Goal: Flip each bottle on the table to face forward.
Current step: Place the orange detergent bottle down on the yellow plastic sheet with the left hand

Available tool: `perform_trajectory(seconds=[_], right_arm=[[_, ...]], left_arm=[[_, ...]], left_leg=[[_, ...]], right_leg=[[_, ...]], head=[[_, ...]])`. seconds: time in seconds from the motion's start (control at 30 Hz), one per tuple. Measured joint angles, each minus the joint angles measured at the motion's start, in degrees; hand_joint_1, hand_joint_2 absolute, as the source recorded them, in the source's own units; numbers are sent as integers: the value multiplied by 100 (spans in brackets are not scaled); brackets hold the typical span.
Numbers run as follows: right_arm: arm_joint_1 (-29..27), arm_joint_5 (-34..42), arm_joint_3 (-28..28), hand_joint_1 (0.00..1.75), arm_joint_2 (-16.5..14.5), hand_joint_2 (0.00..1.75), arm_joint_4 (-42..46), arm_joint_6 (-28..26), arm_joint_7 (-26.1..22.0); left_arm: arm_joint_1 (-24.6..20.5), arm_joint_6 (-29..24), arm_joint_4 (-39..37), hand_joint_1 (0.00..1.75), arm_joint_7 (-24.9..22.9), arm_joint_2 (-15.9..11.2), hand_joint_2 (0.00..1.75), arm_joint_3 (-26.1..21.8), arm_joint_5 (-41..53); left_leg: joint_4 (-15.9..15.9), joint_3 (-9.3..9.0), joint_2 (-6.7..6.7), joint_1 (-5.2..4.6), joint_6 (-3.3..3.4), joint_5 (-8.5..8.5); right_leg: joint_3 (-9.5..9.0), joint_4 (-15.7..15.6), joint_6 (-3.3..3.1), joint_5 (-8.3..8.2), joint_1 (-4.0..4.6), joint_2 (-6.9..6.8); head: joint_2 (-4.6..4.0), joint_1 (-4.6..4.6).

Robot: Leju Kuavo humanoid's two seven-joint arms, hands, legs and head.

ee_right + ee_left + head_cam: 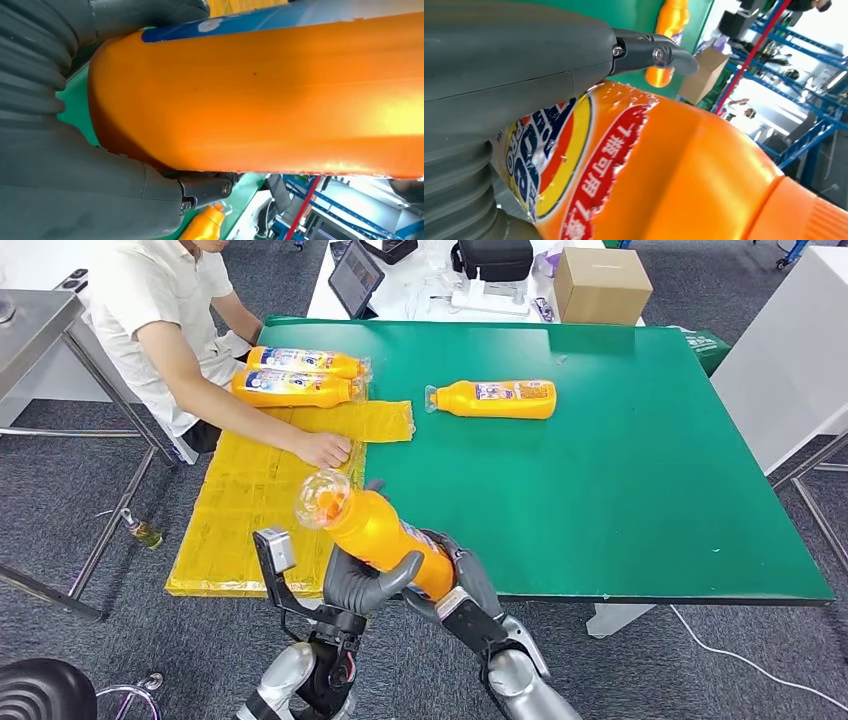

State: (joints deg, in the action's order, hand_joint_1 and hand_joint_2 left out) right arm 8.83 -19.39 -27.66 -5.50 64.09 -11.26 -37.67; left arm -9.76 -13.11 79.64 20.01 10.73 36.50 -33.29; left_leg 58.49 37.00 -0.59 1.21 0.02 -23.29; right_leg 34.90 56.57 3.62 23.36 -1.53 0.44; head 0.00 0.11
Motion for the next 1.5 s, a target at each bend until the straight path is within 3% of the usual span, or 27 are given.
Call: perform_trajectory(seconds=[0.1,0.13,0.23,0.37,0.7,0.9,1.0,1.17,1.37,1.5], right_arm=[[56,20,-71,8,-39,175,-52,-13,54],[68,65,-105,0,-49,175,-75,-1,60],[81,314,-184,0,-106,175,-168,100,77],[92,452,-212,0,-161,0,-281,168,85],[122,577,-239,0,-244,0,-454,111,38],[63,727,-194,0,-348,0,-636,-241,-98],[-75,713,-120,0,-364,0,-594,-824,-183],[-514,682,331,0,-353,0,192,-2676,-227],[-964,118,1605,0,-708,0,1552,-2889,-238],[-1101,20,2160,0,-888,0,2072,-2896,-239]], left_arm=[[-6,1,9,175,27,-2,175,-24,-34],[-11,4,11,175,32,-2,175,-35,-55],[-31,20,23,175,46,-7,175,-74,-125],[-33,42,42,175,47,-31,175,-108,-151],[15,289,88,175,137,-122,175,-149,-149],[214,551,354,175,177,-273,175,-230,378],[207,246,366,175,185,-316,175,-266,936],[251,-452,366,175,227,-586,175,-570,2152],[265,-1622,350,175,460,-770,175,-1005,4210],[262,-1786,335,175,493,-822,175,-1149,4446]], left_leg=[[0,0,-1,0,0,0],[0,0,-1,0,0,1],[0,0,0,0,0,0],[0,0,0,0,0,0],[0,0,1,0,-1,0],[0,0,0,0,0,0],[0,1,-2,0,0,0],[0,1,5,1,-3,-1],[-1,5,1,1,-3,-1],[-1,5,2,0,-3,-1]], right_leg=[[-1,0,0,0,0,-1],[-1,0,0,0,0,-1],[0,0,0,0,0,0],[0,0,0,0,0,0],[1,0,0,0,0,1],[4,0,-1,1,0,0],[3,0,-1,1,0,-1],[9,0,-2,0,0,2],[9,1,-3,2,0,1],[9,1,-3,2,-1,1]], head=[[0,1],[0,1],[0,-1],[0,-1],[0,-1],[0,1],[0,2],[0,1],[0,1],[0,1]])
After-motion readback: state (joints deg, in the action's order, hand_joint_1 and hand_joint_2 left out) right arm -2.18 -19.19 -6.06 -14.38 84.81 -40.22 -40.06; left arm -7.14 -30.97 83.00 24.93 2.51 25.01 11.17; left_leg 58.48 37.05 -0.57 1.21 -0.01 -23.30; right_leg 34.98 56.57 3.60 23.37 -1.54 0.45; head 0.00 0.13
